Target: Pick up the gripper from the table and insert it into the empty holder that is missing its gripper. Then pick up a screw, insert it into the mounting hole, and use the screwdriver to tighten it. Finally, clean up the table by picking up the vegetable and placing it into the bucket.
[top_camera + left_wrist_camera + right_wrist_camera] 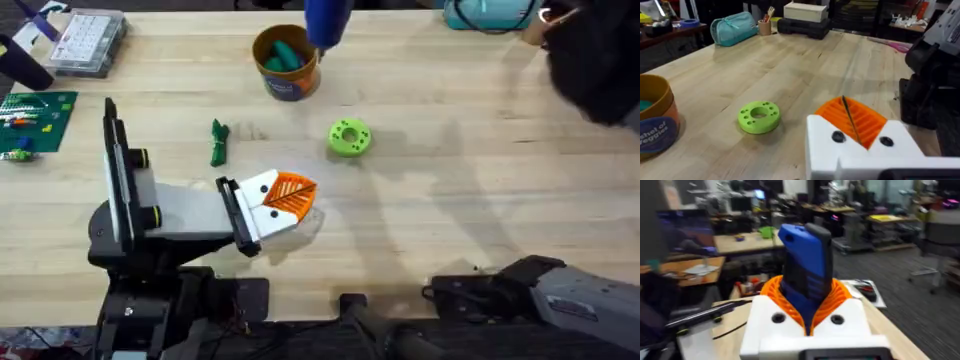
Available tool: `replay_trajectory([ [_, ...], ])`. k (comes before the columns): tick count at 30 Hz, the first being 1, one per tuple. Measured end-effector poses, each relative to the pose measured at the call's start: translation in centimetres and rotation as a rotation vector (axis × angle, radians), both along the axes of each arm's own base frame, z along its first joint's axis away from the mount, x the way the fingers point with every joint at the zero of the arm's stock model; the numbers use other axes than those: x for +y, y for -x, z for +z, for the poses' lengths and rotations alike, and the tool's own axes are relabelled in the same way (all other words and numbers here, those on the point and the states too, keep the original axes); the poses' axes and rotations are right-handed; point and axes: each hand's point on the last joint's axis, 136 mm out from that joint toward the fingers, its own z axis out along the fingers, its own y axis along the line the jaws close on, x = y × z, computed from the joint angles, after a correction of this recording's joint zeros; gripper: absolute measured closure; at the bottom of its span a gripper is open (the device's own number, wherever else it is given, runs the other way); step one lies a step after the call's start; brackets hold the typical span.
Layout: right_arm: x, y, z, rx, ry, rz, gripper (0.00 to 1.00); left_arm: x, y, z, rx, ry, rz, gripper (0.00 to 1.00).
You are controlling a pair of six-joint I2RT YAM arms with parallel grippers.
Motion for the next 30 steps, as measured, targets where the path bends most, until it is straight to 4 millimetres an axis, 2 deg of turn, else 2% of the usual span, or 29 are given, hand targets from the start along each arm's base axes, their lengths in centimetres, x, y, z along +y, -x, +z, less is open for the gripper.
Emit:
replay_trajectory([
  [9, -0.4, 4.0, -0.3, -0.080, -0.085, 0.148, 0.975, 0.0, 0.0, 0.0, 0.000, 0.000, 0.000, 0.982],
  [20, 1.4, 6.9, -1.0, -0.039, -0.056, 0.292, 0.975, 0.0, 0.0, 0.0, 0.000, 0.000, 0.000, 0.982],
  [30, 2.3, 8.2, -1.0, -0.031, -0.056, 0.342, 0.975, 0.0, 0.0, 0.0, -0.001, 0.000, 0.000, 0.982],
])
